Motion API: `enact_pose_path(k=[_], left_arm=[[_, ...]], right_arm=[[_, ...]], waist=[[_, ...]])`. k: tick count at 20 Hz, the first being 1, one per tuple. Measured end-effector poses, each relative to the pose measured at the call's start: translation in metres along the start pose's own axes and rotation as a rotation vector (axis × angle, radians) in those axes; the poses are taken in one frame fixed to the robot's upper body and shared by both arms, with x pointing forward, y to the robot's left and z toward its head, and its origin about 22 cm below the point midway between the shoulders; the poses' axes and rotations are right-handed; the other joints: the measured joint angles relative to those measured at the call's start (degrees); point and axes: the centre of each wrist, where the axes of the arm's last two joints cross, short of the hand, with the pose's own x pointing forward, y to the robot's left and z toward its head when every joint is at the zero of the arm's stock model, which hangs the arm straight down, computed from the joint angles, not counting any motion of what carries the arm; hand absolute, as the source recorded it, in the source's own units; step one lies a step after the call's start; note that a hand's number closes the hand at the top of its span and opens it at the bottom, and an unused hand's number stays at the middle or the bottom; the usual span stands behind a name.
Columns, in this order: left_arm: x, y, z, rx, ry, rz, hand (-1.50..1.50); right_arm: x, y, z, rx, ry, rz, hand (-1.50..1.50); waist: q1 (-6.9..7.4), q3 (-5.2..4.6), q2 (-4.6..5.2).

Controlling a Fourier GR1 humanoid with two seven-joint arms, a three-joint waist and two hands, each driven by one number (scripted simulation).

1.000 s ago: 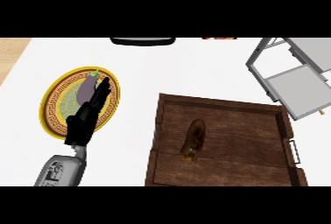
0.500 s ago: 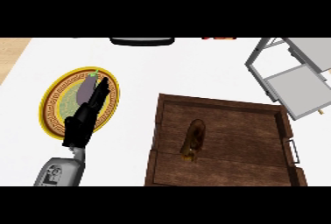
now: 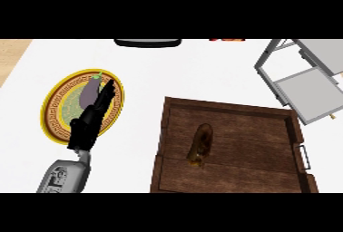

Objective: Pick the squash from the tray and place it in the tiered shelf

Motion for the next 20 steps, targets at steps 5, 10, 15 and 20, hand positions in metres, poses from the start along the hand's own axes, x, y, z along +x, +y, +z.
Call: enact_pose_path(k=[5,10,15,20], left_arm=[[0.003,-0.001,0.001,0.008,-0.012,-0.002,0.0],[0.008,-0.002,0.0,0.005,-0.011,-0.003,0.0],[0.009,-0.004,0.004,0.015,-0.007,-0.004,0.0],[0.005,0.001,0.001,0.015,0.002,-0.004,0.0]], right_arm=[[-0.007,-0.001,-0.005,-0.002,0.053,-0.063,-1.5],[-0.007,-0.011,-0.014,0.008,0.074,-0.175,-1.5],[-0.005,-0.019,-0.016,0.061,0.075,-0.261,-1.5],[0.005,-0.037,-0.027,0.009,0.105,-0.371,-1.5]], waist=[[-0.08,0.03,-0.1],[-0.1,0.08,-0.07],[-0.44,0.11,-0.17],[-0.46,0.13,-0.07]])
